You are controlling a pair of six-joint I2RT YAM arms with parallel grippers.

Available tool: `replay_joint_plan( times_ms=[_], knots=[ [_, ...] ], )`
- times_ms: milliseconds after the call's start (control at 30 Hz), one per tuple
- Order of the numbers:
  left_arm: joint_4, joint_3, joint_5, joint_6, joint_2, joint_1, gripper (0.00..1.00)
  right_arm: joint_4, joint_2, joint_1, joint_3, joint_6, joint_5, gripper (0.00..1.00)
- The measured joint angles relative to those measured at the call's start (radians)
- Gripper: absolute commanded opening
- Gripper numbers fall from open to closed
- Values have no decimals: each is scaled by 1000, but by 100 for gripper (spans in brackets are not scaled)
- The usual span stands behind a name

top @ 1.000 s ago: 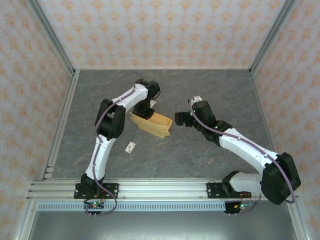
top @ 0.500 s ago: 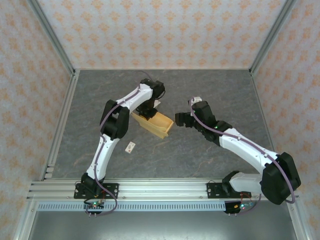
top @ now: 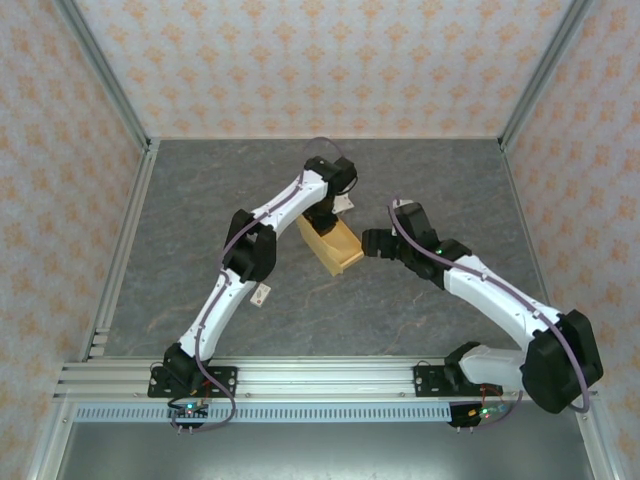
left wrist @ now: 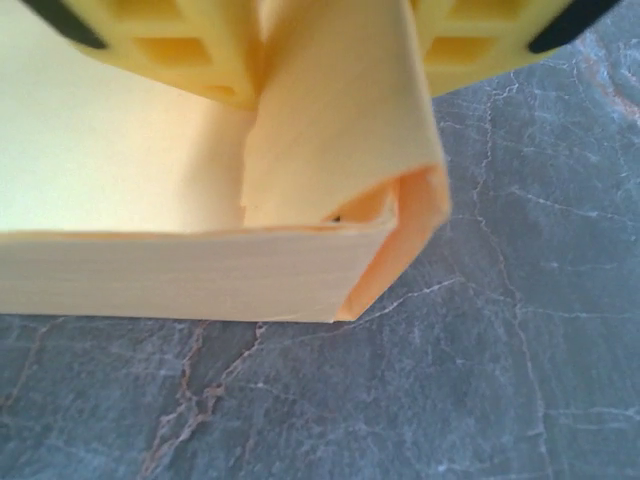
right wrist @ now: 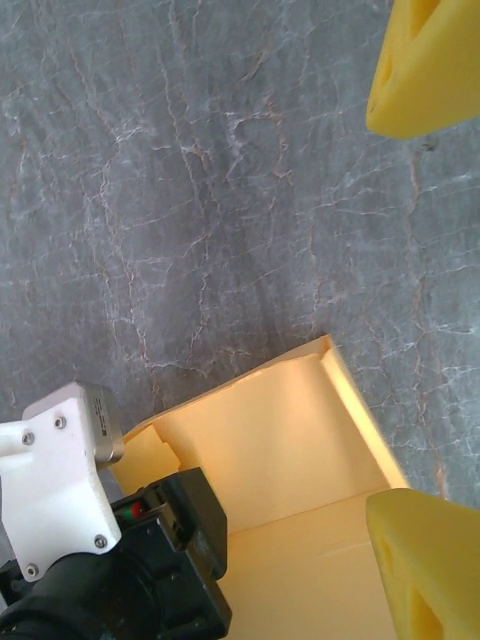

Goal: Fold the paper box

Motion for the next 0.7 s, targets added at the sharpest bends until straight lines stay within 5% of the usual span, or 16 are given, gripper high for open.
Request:
replay_joint_plan(
  times_ms=[367, 700],
  knots=[
    [0, 2, 25, 25, -1, 6, 63, -11, 12, -3, 0, 11, -15, 92],
    [1, 2, 76, 24, -30, 6, 77, 43, 161, -90, 2, 37, -164, 92]
  ],
)
